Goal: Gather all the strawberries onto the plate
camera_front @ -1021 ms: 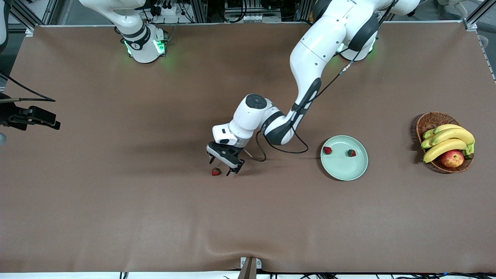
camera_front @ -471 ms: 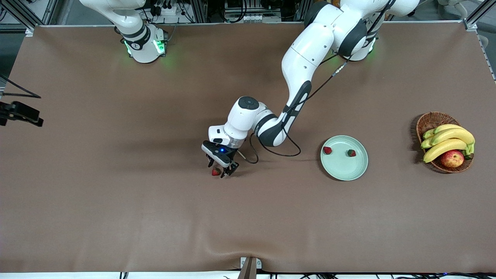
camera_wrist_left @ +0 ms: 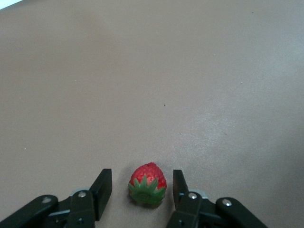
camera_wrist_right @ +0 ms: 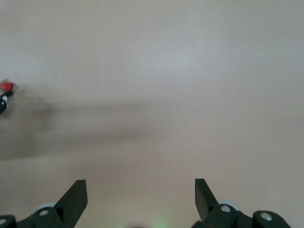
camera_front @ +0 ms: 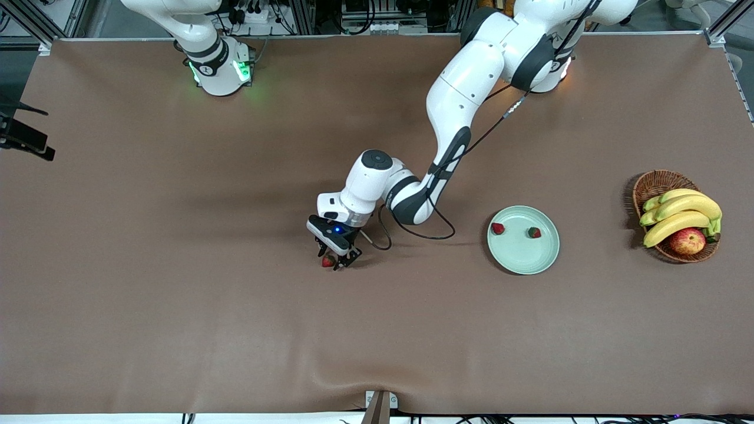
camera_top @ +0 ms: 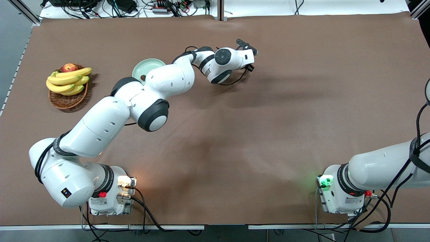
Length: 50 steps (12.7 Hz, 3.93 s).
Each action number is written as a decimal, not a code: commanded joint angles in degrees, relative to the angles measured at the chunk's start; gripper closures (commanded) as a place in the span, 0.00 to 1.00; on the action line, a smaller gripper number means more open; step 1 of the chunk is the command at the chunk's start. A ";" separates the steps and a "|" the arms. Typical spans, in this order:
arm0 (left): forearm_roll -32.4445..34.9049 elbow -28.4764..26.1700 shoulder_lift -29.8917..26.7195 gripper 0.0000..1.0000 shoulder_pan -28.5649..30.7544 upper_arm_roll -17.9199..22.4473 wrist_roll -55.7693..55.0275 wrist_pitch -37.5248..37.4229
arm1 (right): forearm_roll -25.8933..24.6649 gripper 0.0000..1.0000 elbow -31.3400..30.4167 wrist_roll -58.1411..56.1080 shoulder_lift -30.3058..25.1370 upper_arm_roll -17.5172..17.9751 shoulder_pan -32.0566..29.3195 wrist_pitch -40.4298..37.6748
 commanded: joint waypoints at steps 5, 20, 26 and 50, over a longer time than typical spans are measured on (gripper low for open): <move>-0.33 2.97 2.05 0.50 -0.70 0.97 0.68 0.47 | -0.13 0.00 -1.11 0.11 -1.79 0.86 -0.82 -4.15; -4.72 -8.95 -18.04 1.00 4.57 -0.08 -0.37 -11.97 | 0.22 0.00 -2.16 1.08 -3.55 2.01 -0.55 0.41; -4.81 -48.83 -47.75 1.00 25.01 -9.03 -0.19 -13.59 | 6.63 0.00 -8.48 8.63 -5.21 1.66 -1.96 1.31; -5.42 -31.22 -63.31 0.00 48.61 -10.28 1.12 -68.32 | 4.09 0.00 -11.13 6.62 -4.16 0.95 0.94 8.07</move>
